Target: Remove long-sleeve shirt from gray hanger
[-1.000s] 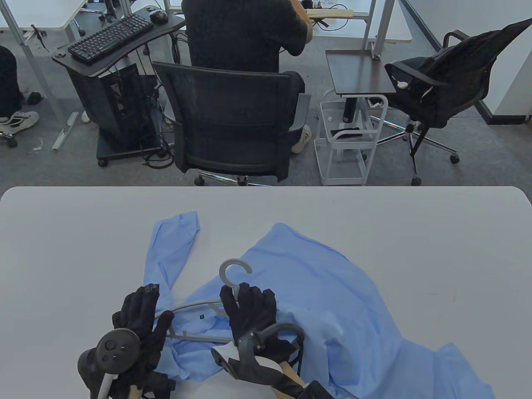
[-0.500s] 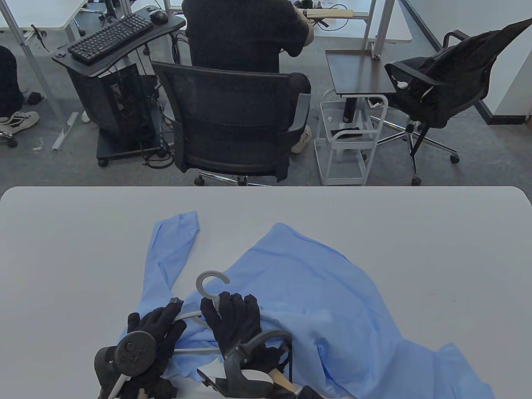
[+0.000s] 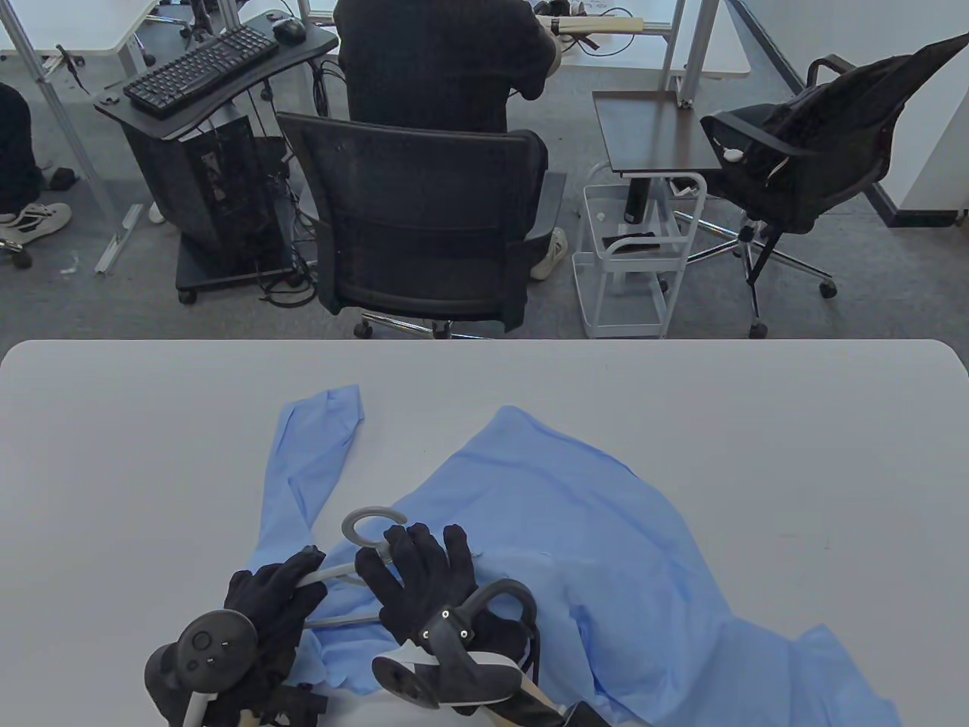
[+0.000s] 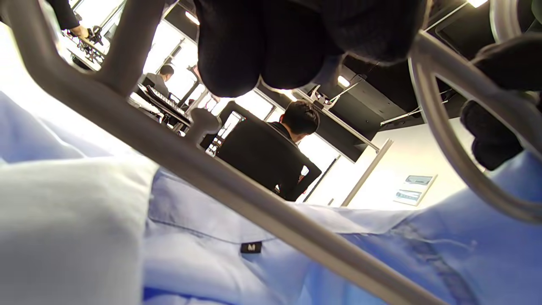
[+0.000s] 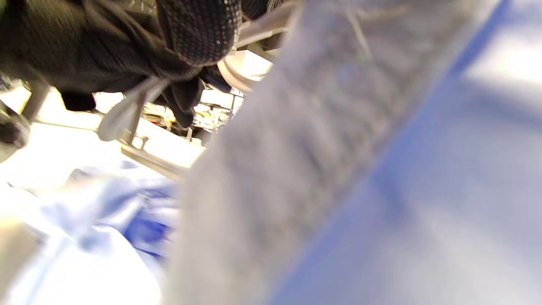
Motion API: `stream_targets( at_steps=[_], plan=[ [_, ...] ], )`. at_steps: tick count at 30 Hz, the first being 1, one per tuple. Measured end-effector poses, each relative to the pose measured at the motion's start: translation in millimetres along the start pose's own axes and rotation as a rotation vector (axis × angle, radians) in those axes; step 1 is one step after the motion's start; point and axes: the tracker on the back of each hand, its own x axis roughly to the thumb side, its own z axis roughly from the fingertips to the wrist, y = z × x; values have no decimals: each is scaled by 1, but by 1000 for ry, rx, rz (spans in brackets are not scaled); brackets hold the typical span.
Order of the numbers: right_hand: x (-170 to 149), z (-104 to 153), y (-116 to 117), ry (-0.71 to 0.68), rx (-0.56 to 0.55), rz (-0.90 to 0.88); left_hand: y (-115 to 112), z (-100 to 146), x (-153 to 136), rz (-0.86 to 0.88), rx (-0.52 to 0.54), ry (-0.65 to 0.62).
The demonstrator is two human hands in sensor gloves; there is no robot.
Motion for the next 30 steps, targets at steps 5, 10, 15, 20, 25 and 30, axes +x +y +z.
stream_targets(
  at_steps=[5,10,15,20,25,30],
  plan=[
    [-18,12,-35,27,-111,-178,2,1,0,-9,24,-1],
    [-40,27,-54,166,-264,-295,2,1,-2,-1,19,8],
    [-55,24,-37,364,-110,-190,3,3,0,-10,31,-7],
    [-57,12,-5,391,172,-149,6,4,0,32,45,-5],
    [-42,6,18,363,61,-95,9,4,-1,49,62,1],
    [-36,5,19,342,45,-37,10,4,-3,95,56,14]
  ],
)
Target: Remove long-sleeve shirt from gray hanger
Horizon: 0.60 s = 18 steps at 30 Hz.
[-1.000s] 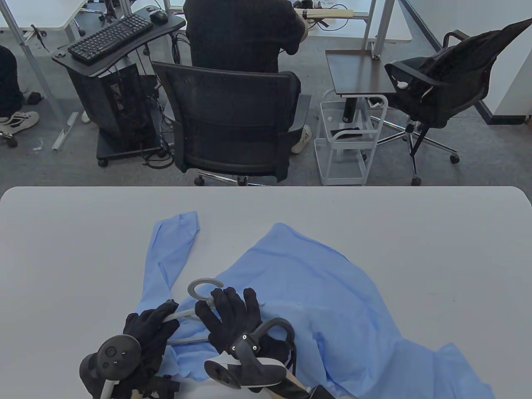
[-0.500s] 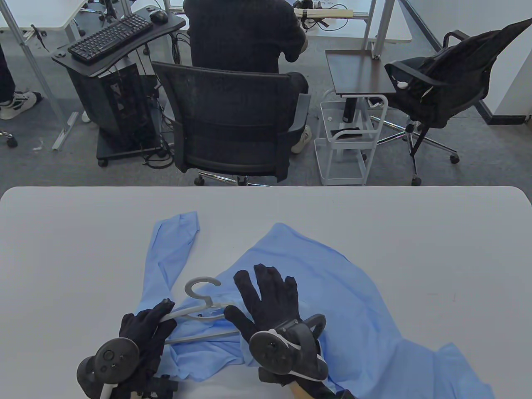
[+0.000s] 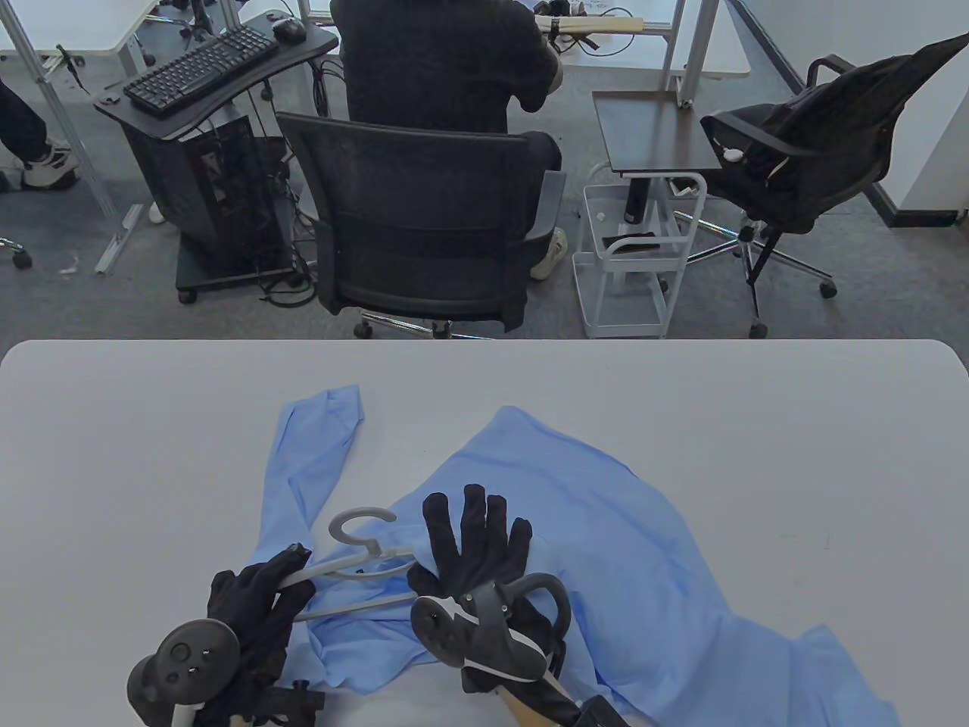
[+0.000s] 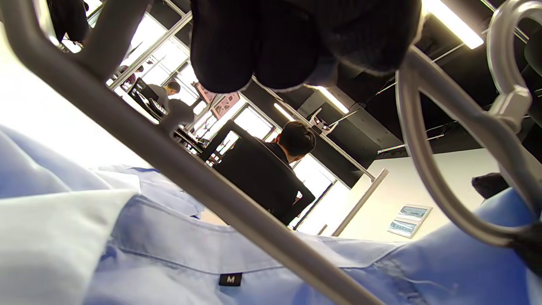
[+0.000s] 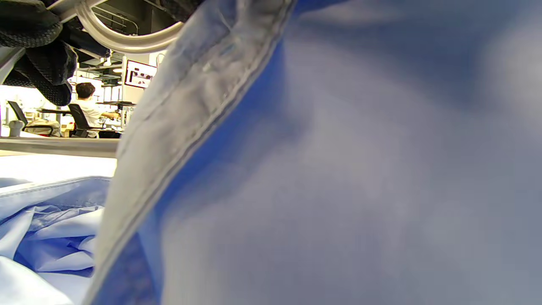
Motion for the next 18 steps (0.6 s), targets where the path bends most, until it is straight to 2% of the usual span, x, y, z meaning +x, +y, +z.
stream_targets(
  at_steps=[6,18],
  plan=[
    [-7,-1,-2,25,26,-35,5,1,-4,19,24,13],
    [-47,-5,-3,138,93,-210,18,-1,-19,65,70,65]
  ],
)
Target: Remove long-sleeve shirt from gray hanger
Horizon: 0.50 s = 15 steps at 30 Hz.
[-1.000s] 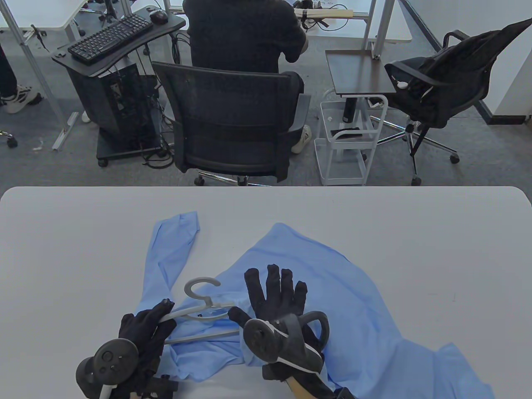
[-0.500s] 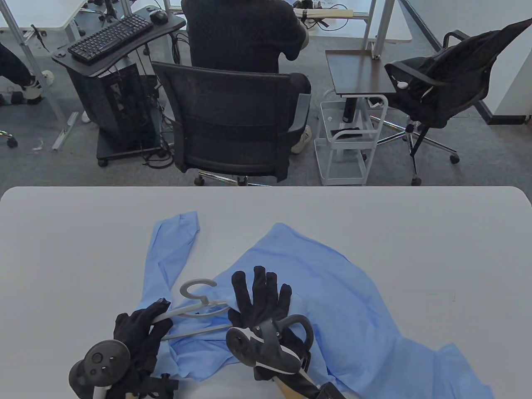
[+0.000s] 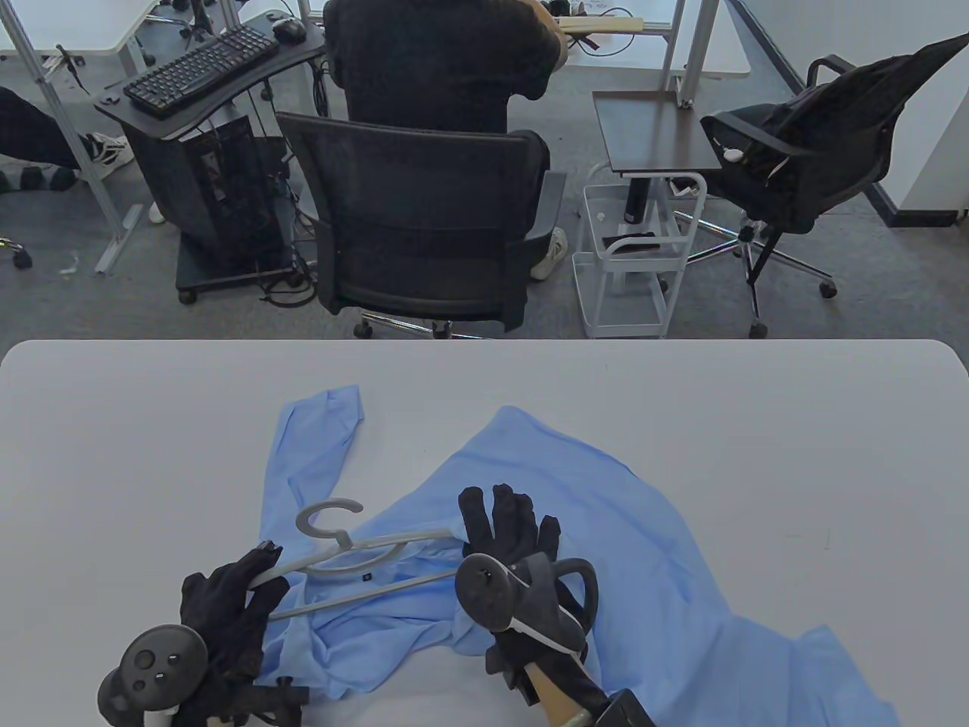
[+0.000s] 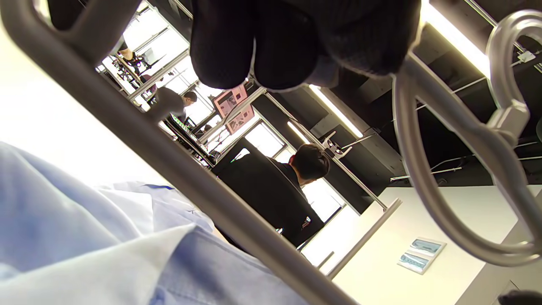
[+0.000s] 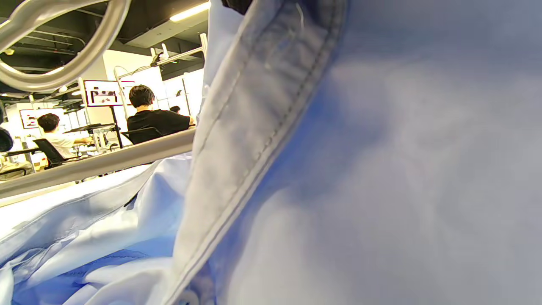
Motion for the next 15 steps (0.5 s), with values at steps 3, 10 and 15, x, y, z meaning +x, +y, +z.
stream_targets(
  at_steps=[3,10,15],
  plan=[
    [-7,-2,0,13,17,-29,3,-1,-6,5,8,23],
    [-27,-6,2,49,100,-131,1,-1,-16,10,-10,74],
    [-39,-6,2,91,87,-171,3,-1,-17,17,1,80]
  ],
)
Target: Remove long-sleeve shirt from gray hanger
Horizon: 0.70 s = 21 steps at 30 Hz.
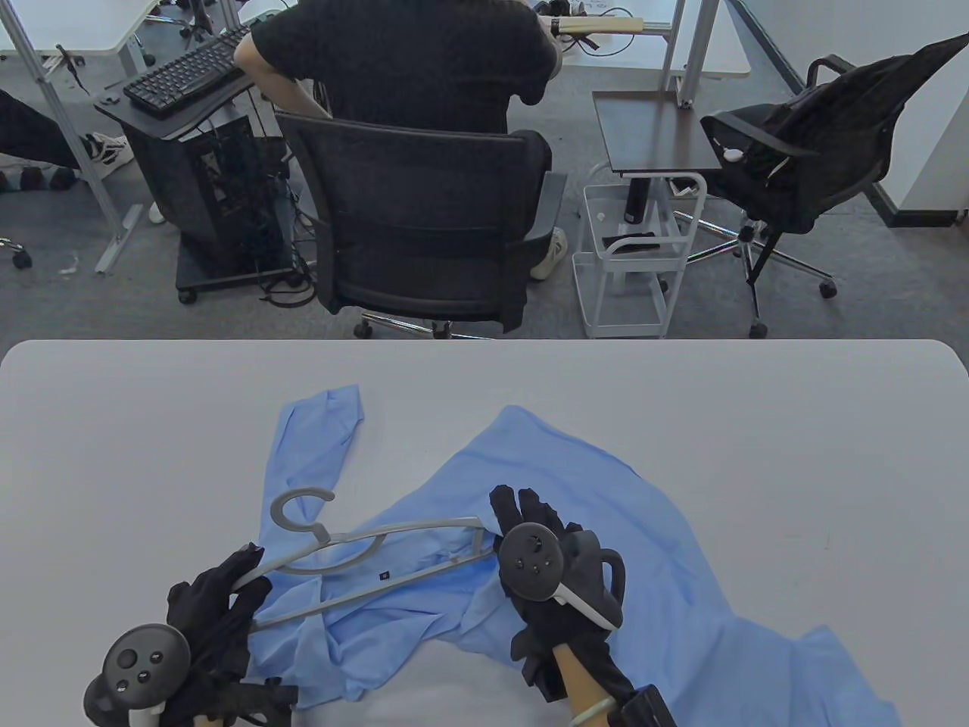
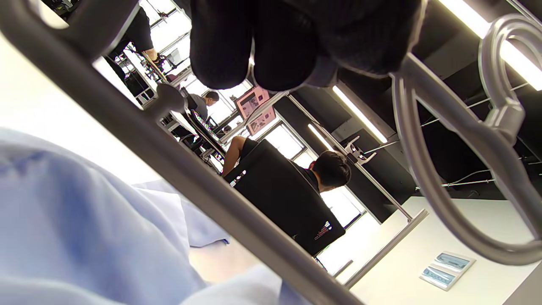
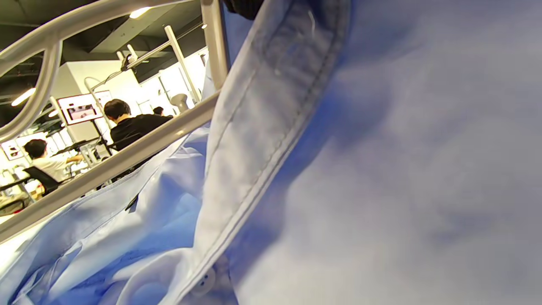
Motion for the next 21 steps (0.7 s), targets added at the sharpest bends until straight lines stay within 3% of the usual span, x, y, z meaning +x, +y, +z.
stream_targets(
  at_steps=[7,13,17,21],
  plan=[
    [-17,-4,5,77,23,-49,3,0,-6,-7,14,20],
    [-38,-5,6,194,-33,-80,9,0,-13,10,49,52],
    [-48,-3,6,286,-124,-113,13,1,-18,126,88,106],
    [-44,0,9,274,-223,-98,14,2,-22,201,101,144]
  ],
)
